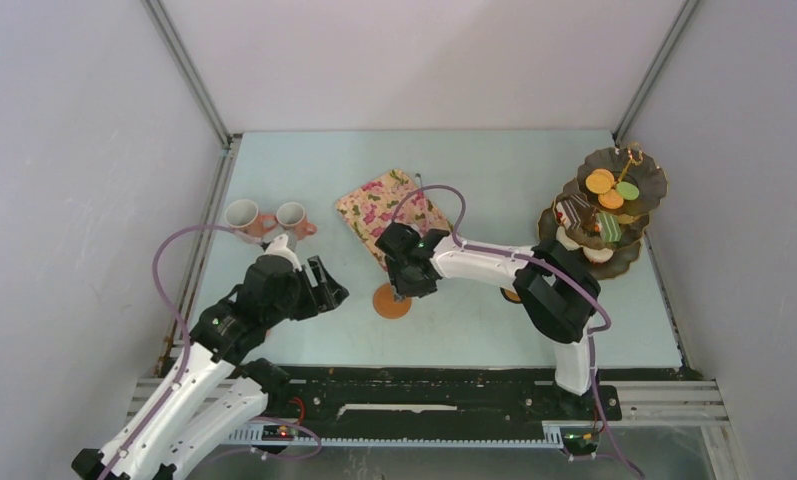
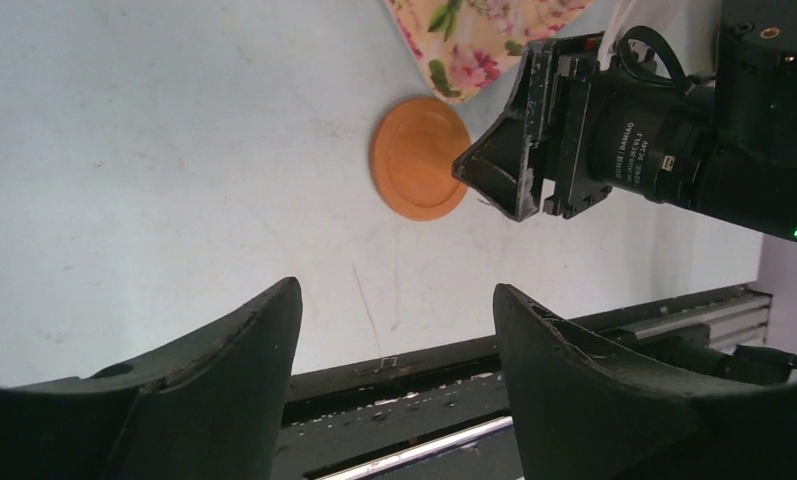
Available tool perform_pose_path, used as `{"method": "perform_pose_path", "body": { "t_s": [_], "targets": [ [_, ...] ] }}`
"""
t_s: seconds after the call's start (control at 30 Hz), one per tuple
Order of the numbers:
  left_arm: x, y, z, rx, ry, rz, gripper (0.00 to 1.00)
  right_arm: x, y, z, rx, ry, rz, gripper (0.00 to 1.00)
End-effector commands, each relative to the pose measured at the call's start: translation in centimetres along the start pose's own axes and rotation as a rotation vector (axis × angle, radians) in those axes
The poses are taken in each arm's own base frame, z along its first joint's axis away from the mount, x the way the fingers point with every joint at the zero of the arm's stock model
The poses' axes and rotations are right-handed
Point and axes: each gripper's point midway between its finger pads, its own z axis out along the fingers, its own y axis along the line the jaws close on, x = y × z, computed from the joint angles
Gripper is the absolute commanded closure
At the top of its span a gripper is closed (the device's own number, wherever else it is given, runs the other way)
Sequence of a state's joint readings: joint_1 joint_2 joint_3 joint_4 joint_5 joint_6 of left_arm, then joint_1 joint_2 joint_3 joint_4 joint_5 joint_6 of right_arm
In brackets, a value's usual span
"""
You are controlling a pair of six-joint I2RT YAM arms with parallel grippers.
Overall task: Serve the afternoon tea
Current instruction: Move the coaster to the center of the board.
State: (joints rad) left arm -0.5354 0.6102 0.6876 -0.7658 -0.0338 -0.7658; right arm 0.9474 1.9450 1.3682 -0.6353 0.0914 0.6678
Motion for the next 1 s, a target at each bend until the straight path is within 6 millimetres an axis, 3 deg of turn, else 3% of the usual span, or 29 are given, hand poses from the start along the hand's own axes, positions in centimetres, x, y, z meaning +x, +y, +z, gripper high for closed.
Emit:
{"method": "perform_pose_path", "body": {
  "t_s": [0.0, 0.2, 0.37, 0.73, 0.97],
  "targets": [
    [-0.6, 0.9, -1.3, -0.050, -0.017, 0.050, 0.24, -0.6, -0.9, 0.7, 0.067, -0.018, -0.004, 0.49],
    [-0.9, 0.9, -1.4, -0.050, -0.028, 0.054, 0.23, 0.4, -3.8, 1.7, 0.170, -0.005, -0.034, 0.58],
    [-1.2, 0.3, -1.0, -0.033, -0.026, 0.057, 0.23, 2.1, -7.6, 0.9, 0.263, 0.016, -0.025, 0.65],
    [-1.4, -0.9, 0.1, 0.004, -0.006, 0.064, 0.23, 7.7, -15.9, -2.0, 0.416, 0.029, 0.122, 0.65],
    [-1.2, -1.2, 0.4, 0.015, 0.009, 0.073, 0.23, 10.7, -18.6, -3.7, 0.439, 0.005, 0.295, 0.65]
  ]
}}
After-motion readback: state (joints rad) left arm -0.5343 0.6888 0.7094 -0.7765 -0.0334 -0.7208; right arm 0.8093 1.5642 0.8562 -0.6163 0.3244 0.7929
